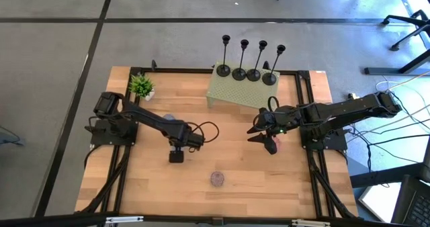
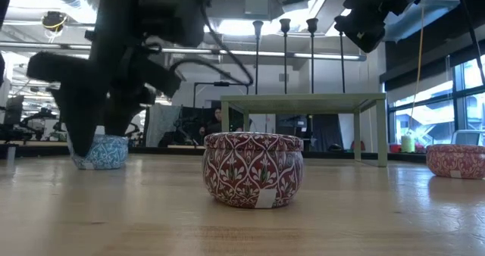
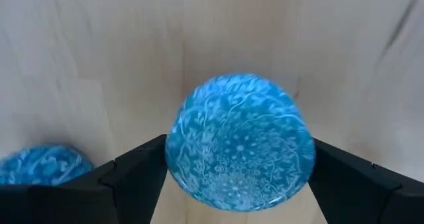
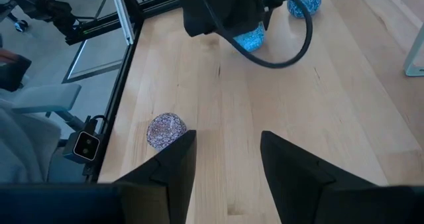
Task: Pick & Place candle stick holders
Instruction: Put the patterned light blue scented candle on the shelf aligned with the black candle holder
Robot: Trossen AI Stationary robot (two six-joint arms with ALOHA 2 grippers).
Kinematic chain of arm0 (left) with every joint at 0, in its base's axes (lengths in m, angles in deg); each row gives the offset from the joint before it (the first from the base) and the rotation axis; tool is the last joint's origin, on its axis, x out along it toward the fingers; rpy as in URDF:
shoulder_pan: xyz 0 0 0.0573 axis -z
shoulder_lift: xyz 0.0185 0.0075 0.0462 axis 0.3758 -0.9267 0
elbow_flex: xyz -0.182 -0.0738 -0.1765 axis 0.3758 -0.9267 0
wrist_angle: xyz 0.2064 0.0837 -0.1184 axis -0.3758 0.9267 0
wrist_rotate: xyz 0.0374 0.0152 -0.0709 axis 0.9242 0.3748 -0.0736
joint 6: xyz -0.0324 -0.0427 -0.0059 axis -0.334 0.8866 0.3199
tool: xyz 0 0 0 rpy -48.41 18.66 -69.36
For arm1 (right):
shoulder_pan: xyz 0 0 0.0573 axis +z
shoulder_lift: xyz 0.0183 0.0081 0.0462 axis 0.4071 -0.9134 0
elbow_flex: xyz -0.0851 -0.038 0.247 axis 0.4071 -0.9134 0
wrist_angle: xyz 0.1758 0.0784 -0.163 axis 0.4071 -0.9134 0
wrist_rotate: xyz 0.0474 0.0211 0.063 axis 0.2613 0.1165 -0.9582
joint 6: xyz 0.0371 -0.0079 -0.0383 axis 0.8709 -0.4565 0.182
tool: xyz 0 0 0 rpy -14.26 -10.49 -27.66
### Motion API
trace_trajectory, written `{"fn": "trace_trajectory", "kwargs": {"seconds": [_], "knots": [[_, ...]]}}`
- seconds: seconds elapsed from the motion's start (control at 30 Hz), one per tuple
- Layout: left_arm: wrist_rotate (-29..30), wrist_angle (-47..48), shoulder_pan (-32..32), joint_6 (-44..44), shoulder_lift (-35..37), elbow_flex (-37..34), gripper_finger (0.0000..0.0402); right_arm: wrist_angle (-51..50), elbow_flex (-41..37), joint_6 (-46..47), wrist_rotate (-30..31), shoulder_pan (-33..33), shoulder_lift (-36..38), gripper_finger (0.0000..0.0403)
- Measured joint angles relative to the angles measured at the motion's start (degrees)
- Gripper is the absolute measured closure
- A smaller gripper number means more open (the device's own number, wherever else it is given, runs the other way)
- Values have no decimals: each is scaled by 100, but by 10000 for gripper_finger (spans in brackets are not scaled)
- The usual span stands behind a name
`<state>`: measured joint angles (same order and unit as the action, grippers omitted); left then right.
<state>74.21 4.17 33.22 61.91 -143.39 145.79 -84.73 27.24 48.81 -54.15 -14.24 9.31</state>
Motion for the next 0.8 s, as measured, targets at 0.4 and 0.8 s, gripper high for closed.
{"fn": "trace_trajectory", "kwargs": {"seconds": [0.4,0.8], "knots": [[18,-217,-6,-361,-50,-10,109,22,0,0,1,0,0,231],[772,-252,-32,-1425,-50,1515,107,292,1,0,2,-1,-2,231]]}}
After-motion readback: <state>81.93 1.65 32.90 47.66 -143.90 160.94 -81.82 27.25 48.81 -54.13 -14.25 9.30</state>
